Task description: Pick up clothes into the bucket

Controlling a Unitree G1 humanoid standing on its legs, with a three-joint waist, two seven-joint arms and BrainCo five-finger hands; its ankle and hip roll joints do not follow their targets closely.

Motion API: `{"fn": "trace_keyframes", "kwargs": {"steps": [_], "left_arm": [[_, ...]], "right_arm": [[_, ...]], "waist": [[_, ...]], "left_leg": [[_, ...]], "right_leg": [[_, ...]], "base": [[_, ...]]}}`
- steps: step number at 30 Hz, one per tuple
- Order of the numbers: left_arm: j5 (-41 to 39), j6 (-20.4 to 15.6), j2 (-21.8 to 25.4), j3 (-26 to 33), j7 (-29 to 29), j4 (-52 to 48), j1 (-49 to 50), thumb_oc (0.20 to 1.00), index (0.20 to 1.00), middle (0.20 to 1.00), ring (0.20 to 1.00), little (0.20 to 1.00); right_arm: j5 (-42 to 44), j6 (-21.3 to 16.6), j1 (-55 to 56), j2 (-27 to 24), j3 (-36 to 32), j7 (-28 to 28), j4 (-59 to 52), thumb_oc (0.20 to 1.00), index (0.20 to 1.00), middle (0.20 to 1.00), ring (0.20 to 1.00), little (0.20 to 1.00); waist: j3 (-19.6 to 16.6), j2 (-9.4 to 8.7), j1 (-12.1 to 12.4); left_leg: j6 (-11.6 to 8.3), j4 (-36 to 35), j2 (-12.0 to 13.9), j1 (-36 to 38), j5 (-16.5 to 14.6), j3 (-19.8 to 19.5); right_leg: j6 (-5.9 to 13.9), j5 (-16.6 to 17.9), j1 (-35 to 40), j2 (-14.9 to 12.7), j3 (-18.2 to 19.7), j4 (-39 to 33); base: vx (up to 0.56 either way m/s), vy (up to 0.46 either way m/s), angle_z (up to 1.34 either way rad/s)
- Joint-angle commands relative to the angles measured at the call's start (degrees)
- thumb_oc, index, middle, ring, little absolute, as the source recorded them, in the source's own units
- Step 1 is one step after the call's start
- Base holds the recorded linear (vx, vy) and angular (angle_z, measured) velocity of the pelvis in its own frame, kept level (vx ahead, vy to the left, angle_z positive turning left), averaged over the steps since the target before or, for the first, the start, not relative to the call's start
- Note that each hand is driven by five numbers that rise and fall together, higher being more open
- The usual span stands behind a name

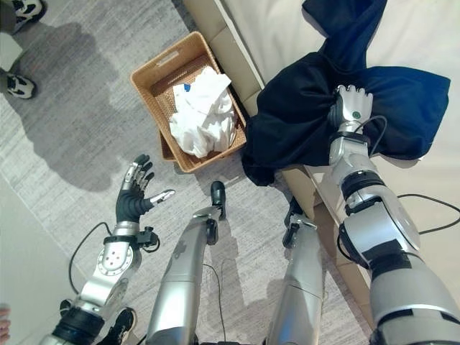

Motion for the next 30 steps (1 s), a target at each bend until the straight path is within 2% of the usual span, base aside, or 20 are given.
{"fn": "trace_keyframes", "kwargs": {"steps": [1, 4, 5, 6, 7, 8, 11, 20, 26, 30], "left_arm": [[0.3, -2.7, -0.1, 1.0, -0.2, -3.0, 1.8, 1.000, 1.000, 1.000, 1.000, 1.000], [0.6, -2.7, -0.7, 1.2, -0.1, -1.9, 1.5, 1.000, 1.000, 1.000, 1.000, 1.000], [0.8, -2.8, -0.9, 1.1, 0.0, -1.1, 1.4, 1.000, 1.000, 1.000, 1.000, 1.000], [1.3, -2.7, -1.6, 1.2, 0.2, 0.3, 1.2, 1.000, 1.000, 1.000, 1.000, 1.000], [1.3, -2.7, -1.6, 1.1, 0.2, 0.3, 1.3, 1.000, 1.000, 1.000, 1.000, 1.000], [1.4, -2.7, -1.8, 1.0, 0.1, 0.9, 1.1, 1.000, 1.000, 1.000, 1.000, 1.000], [1.0, -3.1, -2.2, 0.8, -1.1, 3.4, 1.7, 1.000, 1.000, 1.000, 1.000, 1.000], [1.1, -2.8, -2.1, 2.9, -4.2, 5.2, 2.4, 1.000, 1.000, 1.000, 1.000, 1.000], [2.6, -2.6, -2.4, 3.7, -6.4, 6.4, 3.6, 1.000, 1.000, 1.000, 1.000, 1.000], [2.9, -2.2, -2.9, 3.8, -8.4, 7.4, 4.3, 1.000, 1.000, 1.000, 1.000, 1.000]], "right_arm": [[4.5, -1.9, 4.2, -1.5, -1.9, -1.0, -2.2, 0.200, 0.200, 0.200, 0.200, 0.200], [8.9, -4.3, 7.4, -1.7, -5.3, -2.2, -7.0, 0.200, 0.200, 0.200, 0.200, 0.200], [10.1, -5.0, 8.8, -1.7, -6.3, -2.3, -9.7, 0.200, 0.200, 0.200, 0.200, 0.200], [13.0, -7.5, 13.3, -1.3, -9.3, -2.9, -17.8, 0.200, 0.200, 0.200, 0.200, 0.200], [12.9, -7.4, 13.7, -1.3, -9.5, -2.8, -18.1, 0.200, 0.200, 0.200, 0.200, 0.200], [14.0, -8.4, 15.9, -1.2, -10.5, -2.8, -20.7, 0.200, 0.200, 0.200, 0.200, 0.200], [15.3, -12.5, 26.9, -2.0, -12.8, 0.8, -32.9, 0.200, 0.200, 0.200, 0.200, 0.200], [17.7, -15.5, 40.5, 0.0, -14.5, 9.8, -40.3, 0.200, 0.200, 0.200, 0.200, 0.200], [21.1, -18.1, 47.1, 0.6, -16.1, 15.5, -44.6, 0.200, 0.200, 0.200, 0.200, 0.200], [25.2, -20.6, 51.4, -0.7, -17.7, 20.0, -49.4, 0.200, 0.200, 0.200, 0.200, 0.200]], "waist": [[-3.0, 0.54, 0.6], [-3.5, -0.10, 0.0], [-3.5, -0.35, -0.1], [-3.8, -1.15, -0.8], [-3.7, -1.16, -0.7], [-3.7, -1.59, -1.1], [-3.9, -3.41, -2.0], [-5.0, -6.04, -3.1], [-8.4, -7.04, -4.0], [-11.0, -7.51, -4.6]], "left_leg": [[-1.18, -6.0, 1.4, 4.1, 0.1, -0.4], [-1.35, -7.9, 1.5, 7.2, 0.5, -0.3], [-1.38, -8.6, 1.5, 8.6, 0.6, -0.4], [-1.55, -10.2, 1.7, 11.7, 0.9, -0.3], [-1.56, -10.4, 1.7, 12.0, 0.9, -0.3], [-1.17, -11.8, 1.6, 13.2, 2.9, 0.2], [-1.41, -16.2, 1.6, 21.9, 3.6, 0.0], [-2.25, -24.2, 1.5, 35.8, 5.1, 0.7], [-2.52, -27.4, 1.2, 40.9, 5.6, 1.4], [-2.68, -29.2, 1.2, 44.0, 5.7, 1.4]], "right_leg": [[2.39, 5.2, 1.2, 1.4, 0.1, -2.6], [2.67, 5.8, 4.2, 1.5, -0.3, -4.6], [2.74, 6.0, 5.6, 1.7, -0.4, -5.4], [3.03, 6.6, 8.9, 2.0, -0.7, -7.3], [3.04, 6.6, 9.2, 2.0, -0.8, -7.4], [2.47, 8.6, 10.6, 1.7, -1.4, -9.4], [3.23, 10.4, 19.8, 1.8, -2.2, -15.0], [4.41, 13.2, 35.1, 2.1, -3.9, -25.9], [5.17, 14.5, 40.6, 2.1, -4.1, -30.3], [5.66, 14.5, 43.9, 2.1, -4.7, -32.0]], "base": [[0.00, 0.000, 0.00], [0.00, 0.000, 0.00], [0.05, -0.005, 0.00], [0.04, -0.006, 0.02], [0.00, 0.000, 0.00], [-0.05, -0.001, -0.03], [0.07, -0.023, -0.05], [0.09, -0.014, -0.07], [0.08, 0.021, -0.08], [0.10, 0.012, 0.01]]}}
